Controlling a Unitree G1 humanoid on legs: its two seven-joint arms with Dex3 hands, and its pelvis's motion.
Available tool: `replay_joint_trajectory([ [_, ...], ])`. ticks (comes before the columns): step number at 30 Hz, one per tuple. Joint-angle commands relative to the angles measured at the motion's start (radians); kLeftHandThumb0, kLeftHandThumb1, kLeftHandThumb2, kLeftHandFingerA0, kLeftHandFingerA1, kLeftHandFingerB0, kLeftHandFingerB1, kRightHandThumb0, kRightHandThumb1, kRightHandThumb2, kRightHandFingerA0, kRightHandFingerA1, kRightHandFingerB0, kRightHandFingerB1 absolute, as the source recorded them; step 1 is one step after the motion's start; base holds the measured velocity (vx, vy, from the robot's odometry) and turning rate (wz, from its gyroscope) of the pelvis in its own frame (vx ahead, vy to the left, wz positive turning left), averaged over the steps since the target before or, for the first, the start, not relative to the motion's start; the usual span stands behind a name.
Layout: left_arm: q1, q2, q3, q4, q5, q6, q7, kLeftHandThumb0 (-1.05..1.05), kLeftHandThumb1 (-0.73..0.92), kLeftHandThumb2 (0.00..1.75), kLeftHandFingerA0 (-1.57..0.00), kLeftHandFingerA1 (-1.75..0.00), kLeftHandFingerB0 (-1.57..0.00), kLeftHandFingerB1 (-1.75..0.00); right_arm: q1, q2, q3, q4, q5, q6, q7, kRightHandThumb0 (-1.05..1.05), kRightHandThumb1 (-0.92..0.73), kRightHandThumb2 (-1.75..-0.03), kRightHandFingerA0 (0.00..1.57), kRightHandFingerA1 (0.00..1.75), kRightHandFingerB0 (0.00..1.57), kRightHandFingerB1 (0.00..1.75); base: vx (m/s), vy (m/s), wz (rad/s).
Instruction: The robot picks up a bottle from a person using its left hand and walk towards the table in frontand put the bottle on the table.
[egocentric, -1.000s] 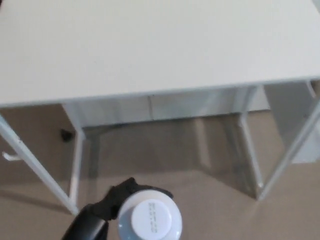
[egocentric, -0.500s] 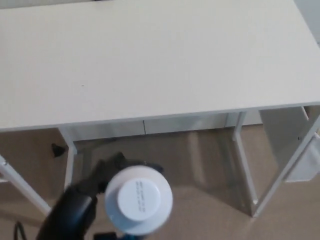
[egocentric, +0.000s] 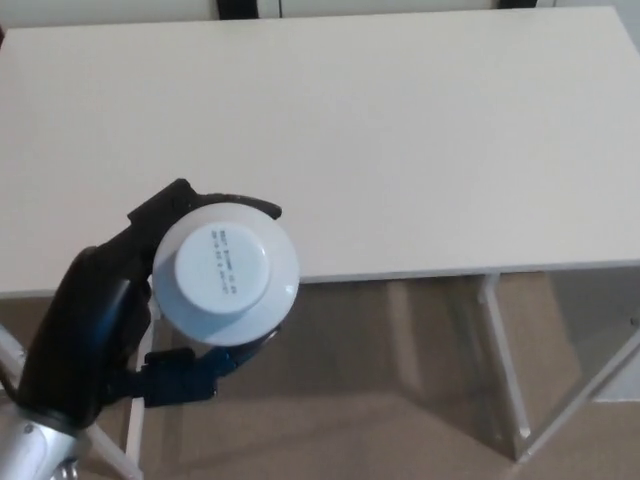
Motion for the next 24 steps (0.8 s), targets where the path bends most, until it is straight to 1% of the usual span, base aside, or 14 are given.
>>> replay_joint_trajectory([
  [1, 0.005, -0.002, -0.012, -0.01, -0.009, 0.024, 0.005, -0.27, 0.76, 0.75, -0.97, -1.43, -0.78, -0.99, 0.003, -0.007, -0.01, 0.015, 0.006, 0.009, -0.005, -0.37, -0.77, -0.63, 0.6, 0.49, 0.5, 0.42, 0.18, -0.12, 0.3],
  [6, -0.003, -0.005, -0.015, 0.005, 0.001, 0.017, 0.003, -0.28, 0.76, 0.74, -0.97, -1.41, -0.79, -0.98, -0.015, -0.001, -0.007, 0.015, 0.001, 0.021, -0.014, -0.38, -0.79, -0.64, 0.61, 0.49, 0.5, 0.42, 0.14, -0.159, 0.03],
  [11, 0.009, -0.009, -0.017, 0.004, 0.006, 0.016, 0.008, -0.28, 0.78, 0.74, -0.98, -1.42, -0.79, -0.99, -0.005, -0.005, -0.009, 0.011, 0.005, 0.004, 0.0, -0.37, -0.78, -0.63, 0.63, 0.51, 0.52, 0.44, 0.13, -0.181, 0.03],
  [13, 0.012, -0.009, -0.01, -0.004, -0.011, 0.044, 0.006, -0.29, 0.77, 0.74, -0.96, -1.43, -0.78, -0.99, 0.005, -0.004, 0.004, 0.018, -0.008, 0.007, -0.008, -0.39, -0.77, -0.63, 0.6, 0.49, 0.51, 0.42, 0.06, -0.05, -0.11],
  [14, 0.015, -0.009, -0.01, -0.007, -0.012, 0.048, 0.006, -0.29, 0.77, 0.74, -0.96, -1.43, -0.78, -0.99, 0.007, -0.003, 0.004, 0.019, -0.008, 0.007, -0.009, -0.39, -0.77, -0.63, 0.6, 0.49, 0.51, 0.42, 0.05, 0.016, -0.14],
  [15, 0.019, -0.008, -0.014, 0.013, 0.008, 0.009, 0.005, -0.28, 0.77, 0.73, -0.97, -1.41, -0.77, -1.0, 0.026, -0.003, -0.007, 0.011, 0.005, -0.007, -0.017, -0.36, -0.77, -0.62, 0.62, 0.52, 0.5, 0.43, 0.06, 0.05, -0.18],
  [16, 0.019, -0.008, -0.016, 0.017, 0.015, 0.003, 0.006, -0.28, 0.77, 0.74, -0.97, -1.41, -0.77, -1.0, 0.027, -0.004, -0.007, 0.011, 0.006, -0.006, -0.016, -0.37, -0.78, -0.63, 0.62, 0.51, 0.5, 0.42, 0.08, 0.065, -0.08],
  [21, -0.002, -0.011, -0.016, 0.028, 0.008, 0.024, 0.008, -0.28, 0.77, 0.75, -0.96, -1.43, -0.78, -1.0, 0.0, 0.003, -0.005, 0.021, 0.001, 0.021, -0.008, -0.38, -0.78, -0.63, 0.6, 0.5, 0.5, 0.42, 0.12, 0.119, 0.02],
  [24, 0.009, -0.014, -0.021, 0.021, 0.005, 0.031, 0.011, -0.28, 0.77, 0.75, -0.95, -1.42, -0.78, -1.0, 0.009, -0.001, 0.001, 0.019, -0.005, 0.015, -0.009, -0.38, -0.79, -0.63, 0.64, 0.51, 0.5, 0.42, 0.06, 0.183, 0.05],
])
